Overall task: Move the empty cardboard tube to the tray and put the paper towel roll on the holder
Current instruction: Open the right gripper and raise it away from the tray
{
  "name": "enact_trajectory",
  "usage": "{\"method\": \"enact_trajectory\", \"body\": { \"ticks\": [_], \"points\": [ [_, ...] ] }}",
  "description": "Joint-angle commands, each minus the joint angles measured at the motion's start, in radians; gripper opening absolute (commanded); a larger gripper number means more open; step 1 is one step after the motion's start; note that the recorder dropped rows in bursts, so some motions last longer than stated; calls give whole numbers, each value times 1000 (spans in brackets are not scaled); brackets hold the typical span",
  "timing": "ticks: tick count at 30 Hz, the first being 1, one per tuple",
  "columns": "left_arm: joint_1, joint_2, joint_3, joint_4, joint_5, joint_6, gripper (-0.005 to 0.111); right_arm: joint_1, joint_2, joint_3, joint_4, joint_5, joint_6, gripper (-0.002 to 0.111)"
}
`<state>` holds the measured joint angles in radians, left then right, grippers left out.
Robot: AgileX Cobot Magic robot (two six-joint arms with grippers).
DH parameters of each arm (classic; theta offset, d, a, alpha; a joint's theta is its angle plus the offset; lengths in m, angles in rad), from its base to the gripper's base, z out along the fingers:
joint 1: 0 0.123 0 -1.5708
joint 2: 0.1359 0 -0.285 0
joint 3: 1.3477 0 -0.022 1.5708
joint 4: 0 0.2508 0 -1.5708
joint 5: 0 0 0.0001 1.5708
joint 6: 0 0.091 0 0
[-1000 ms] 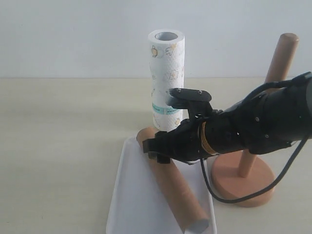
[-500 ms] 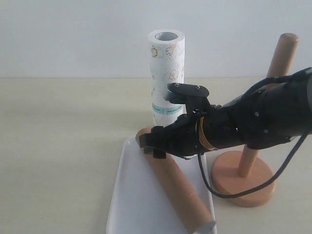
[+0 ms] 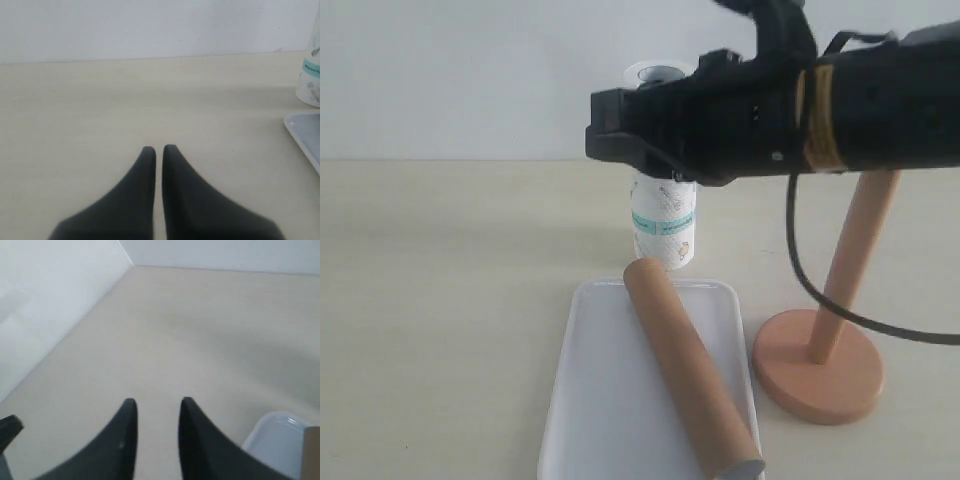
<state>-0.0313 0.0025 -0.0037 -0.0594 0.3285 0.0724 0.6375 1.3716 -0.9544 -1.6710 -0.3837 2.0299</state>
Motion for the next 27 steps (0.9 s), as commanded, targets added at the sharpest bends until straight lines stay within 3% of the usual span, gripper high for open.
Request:
{"method": "enact_trajectory", "body": {
  "ticks": [1,17,27],
  "points": [
    [3,-2,4,-3,-16,4,4,2,-115,-3,-52,-116,23,0],
    [3,-2,4,-3,-16,4,4,0,-515,48,-73,-183,68,0],
    [3,-2,4,-3,-16,4,4,0,-792,353,-73,-17,65,0]
  ]
}}
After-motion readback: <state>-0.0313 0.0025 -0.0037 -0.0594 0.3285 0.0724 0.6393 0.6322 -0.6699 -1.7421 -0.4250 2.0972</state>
